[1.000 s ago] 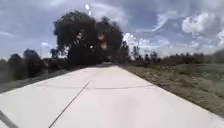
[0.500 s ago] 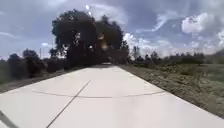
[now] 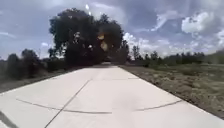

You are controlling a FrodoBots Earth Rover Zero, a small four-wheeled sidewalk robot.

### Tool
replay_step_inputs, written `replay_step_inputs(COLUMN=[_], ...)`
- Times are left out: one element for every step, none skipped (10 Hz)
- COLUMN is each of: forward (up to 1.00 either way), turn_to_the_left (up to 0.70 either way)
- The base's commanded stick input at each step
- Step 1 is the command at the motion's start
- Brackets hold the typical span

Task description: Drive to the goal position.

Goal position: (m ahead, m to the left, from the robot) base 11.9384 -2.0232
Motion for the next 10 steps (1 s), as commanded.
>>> replay_step_inputs(forward=[0.85, 0.85, 0.85, 0.85, 0.85, 0.85, 0.85, 0.85, 0.85, 0.85], turn_to_the_left=[0.0, 0.0, 0.0, 0.0, 0.0, 0.0, 0.0, 0.0, 0.0, 0.0])
